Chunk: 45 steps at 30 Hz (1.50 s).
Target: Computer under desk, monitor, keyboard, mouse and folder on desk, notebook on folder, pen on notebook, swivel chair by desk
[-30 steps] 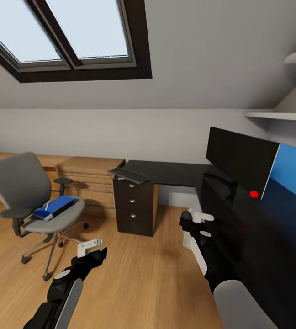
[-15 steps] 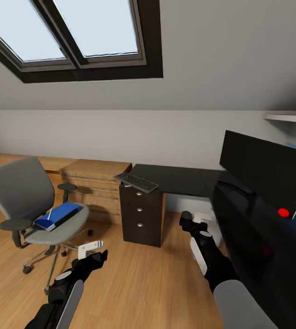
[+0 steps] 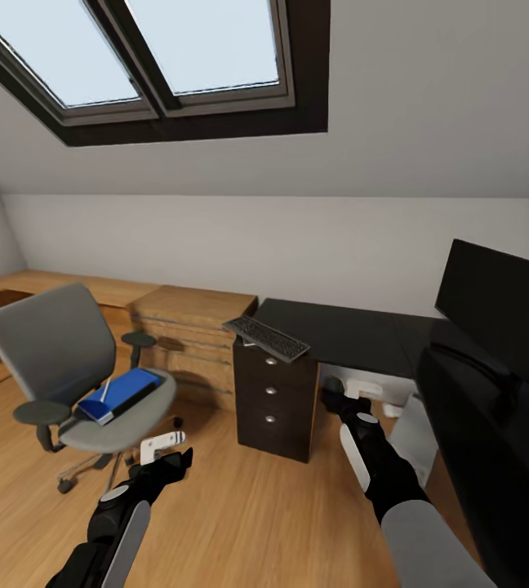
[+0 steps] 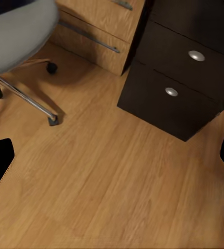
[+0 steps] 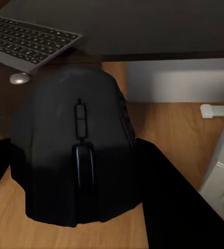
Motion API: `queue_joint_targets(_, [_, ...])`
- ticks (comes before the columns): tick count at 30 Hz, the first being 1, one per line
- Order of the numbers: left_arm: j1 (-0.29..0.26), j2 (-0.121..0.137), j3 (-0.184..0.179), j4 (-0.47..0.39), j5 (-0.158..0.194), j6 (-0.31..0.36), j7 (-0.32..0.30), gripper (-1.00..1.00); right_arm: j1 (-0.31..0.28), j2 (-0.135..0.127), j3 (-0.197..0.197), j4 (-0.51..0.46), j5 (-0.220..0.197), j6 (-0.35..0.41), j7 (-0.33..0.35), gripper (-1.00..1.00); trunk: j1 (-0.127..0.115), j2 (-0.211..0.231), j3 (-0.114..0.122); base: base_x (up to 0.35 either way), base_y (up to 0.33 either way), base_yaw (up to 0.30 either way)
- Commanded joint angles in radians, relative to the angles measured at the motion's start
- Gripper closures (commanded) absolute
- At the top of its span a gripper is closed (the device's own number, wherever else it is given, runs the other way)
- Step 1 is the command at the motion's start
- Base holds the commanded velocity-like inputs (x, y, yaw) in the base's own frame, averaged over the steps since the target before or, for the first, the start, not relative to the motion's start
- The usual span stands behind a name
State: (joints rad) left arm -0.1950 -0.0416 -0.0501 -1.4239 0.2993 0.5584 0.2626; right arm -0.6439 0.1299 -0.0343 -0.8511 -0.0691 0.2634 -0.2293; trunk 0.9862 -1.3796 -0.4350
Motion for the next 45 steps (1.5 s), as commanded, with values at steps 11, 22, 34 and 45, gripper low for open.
queue_joint_targets(11, [-0.001, 0.002, -0.002, -0.001, 0.009, 0.003, 0.008, -1.00, 0.000, -0.001, -0.001, -0.014, -0.010, 0.005, -0.004, 1.00, -0.042, 0.077, 0.032, 0.326, 0.000, 0.015])
queue_joint_targets(22, [-0.001, 0.002, -0.002, -0.001, 0.010, 0.003, 0.007, -1.00, 0.000, -0.001, -0.002, -0.017, -0.009, 0.004, -0.004, 1.00, -0.084, 0.154, 0.067, 0.326, 0.000, 0.000])
queue_joint_targets(34, [-0.001, 0.002, -0.003, -0.001, 0.009, 0.002, 0.007, -1.00, 0.000, -0.002, -0.002, -0.024, -0.009, 0.005, -0.004, 1.00, -0.130, 0.238, 0.104, 0.326, 0.000, 0.000])
queue_joint_targets(45, [-0.001, 0.000, -0.009, -0.012, 0.009, -0.004, 0.009, -1.00, 0.000, -0.006, -0.003, -0.021, -0.009, 0.004, -0.003, 1.00, -0.164, 0.301, 0.132, 0.326, 0.000, 0.000])
